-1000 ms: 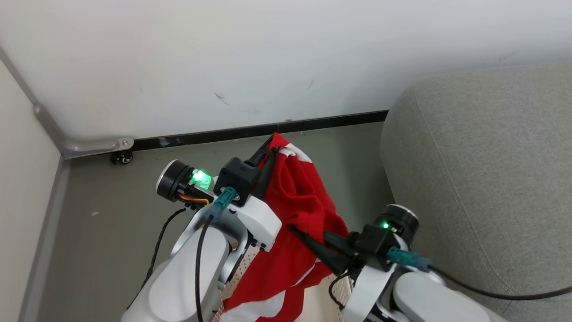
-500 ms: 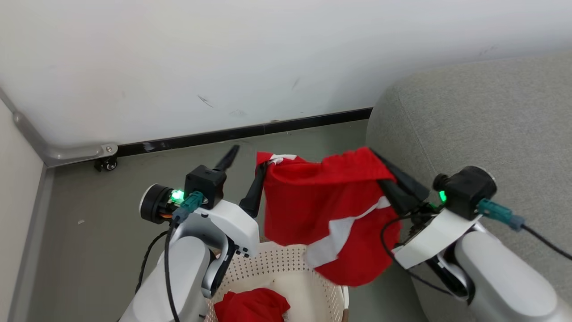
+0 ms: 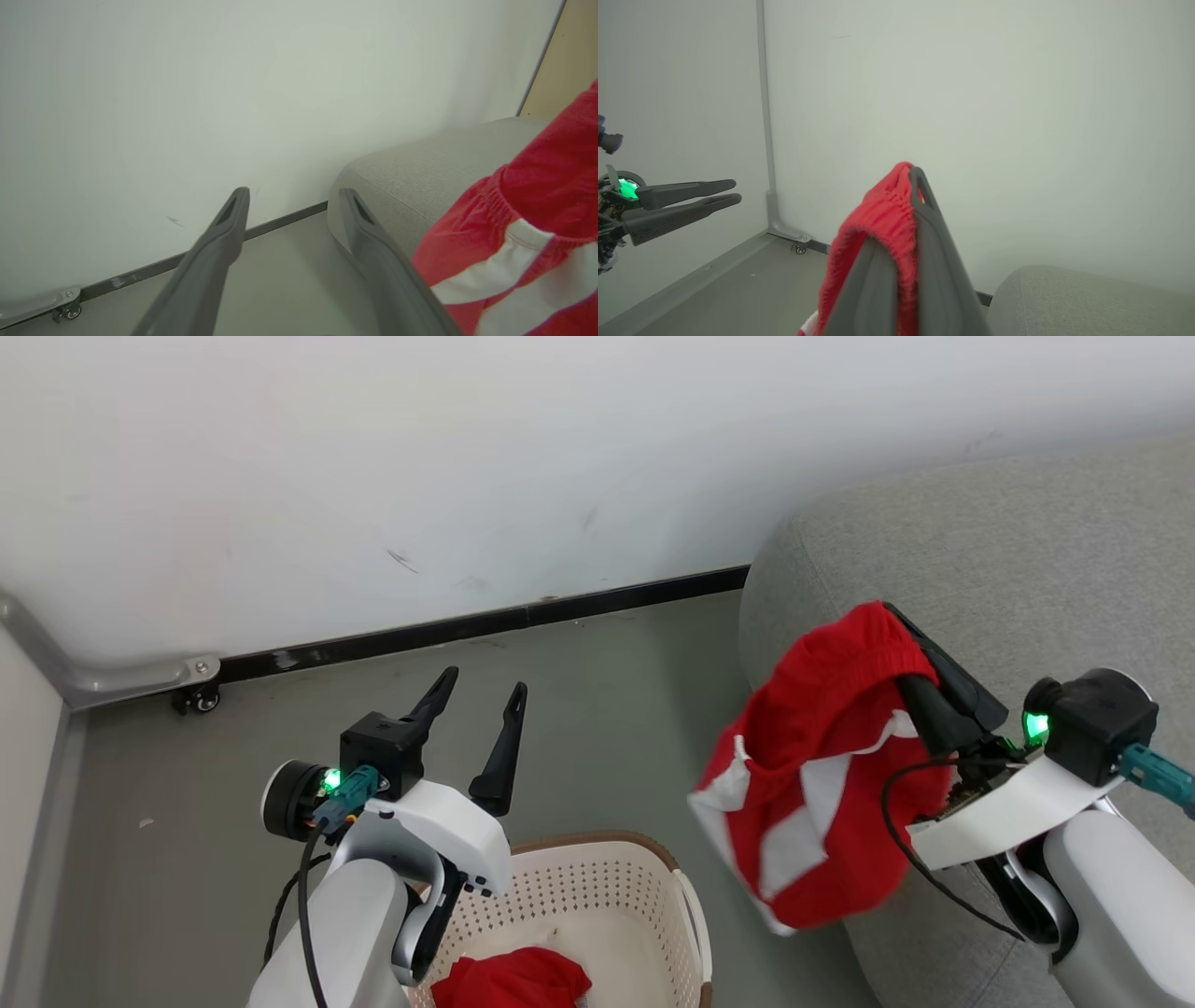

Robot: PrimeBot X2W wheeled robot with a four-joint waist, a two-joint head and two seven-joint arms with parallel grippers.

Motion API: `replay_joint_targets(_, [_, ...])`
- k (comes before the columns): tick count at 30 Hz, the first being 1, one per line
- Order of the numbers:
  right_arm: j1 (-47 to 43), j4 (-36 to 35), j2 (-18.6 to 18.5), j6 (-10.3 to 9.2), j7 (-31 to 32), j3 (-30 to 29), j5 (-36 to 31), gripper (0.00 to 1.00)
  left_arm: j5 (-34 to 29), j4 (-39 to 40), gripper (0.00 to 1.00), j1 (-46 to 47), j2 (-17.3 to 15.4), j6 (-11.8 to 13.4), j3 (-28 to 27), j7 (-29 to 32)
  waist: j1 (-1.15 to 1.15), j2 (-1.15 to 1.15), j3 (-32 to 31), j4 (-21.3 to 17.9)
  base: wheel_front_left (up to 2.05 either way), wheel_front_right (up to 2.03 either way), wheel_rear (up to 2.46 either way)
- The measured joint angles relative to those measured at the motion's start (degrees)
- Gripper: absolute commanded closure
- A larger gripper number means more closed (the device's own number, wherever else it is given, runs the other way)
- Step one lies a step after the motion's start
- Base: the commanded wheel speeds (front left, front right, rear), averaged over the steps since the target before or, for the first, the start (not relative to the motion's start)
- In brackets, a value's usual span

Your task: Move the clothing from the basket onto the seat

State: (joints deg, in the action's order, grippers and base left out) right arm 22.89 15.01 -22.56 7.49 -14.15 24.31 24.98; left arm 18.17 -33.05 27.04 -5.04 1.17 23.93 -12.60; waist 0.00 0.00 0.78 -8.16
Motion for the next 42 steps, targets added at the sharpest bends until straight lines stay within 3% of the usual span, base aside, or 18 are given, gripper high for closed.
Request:
replay_joint_targets(14, [-6.75,-4.72,-0.42,0.00,0.02,-7.16,-2.86,1.00,0.89,1.34,0.00,-2.20,-1.81,0.19,-2.44,-1.11,0.00,0.00,-0.40,-2.99,0.00,0.00,0.00])
replay_joint_targets(28, [-15.91,-11.00,1.22,0.00,2.13,-15.03,-5.43,1.00,1.37,4.65,0.00,-4.04,-0.97,0.43,-4.33,-1.56,0.00,0.00,-1.48,-7.52,0.00,0.00,0.00])
replay_joint_targets(42, [-20.86,-16.37,3.92,0.00,5.24,-16.59,-6.77,1.00,1.08,9.00,0.00,-6.89,-0.47,1.79,-6.27,-1.69,0.00,0.00,-2.11,-12.11,0.00,0.00,0.00])
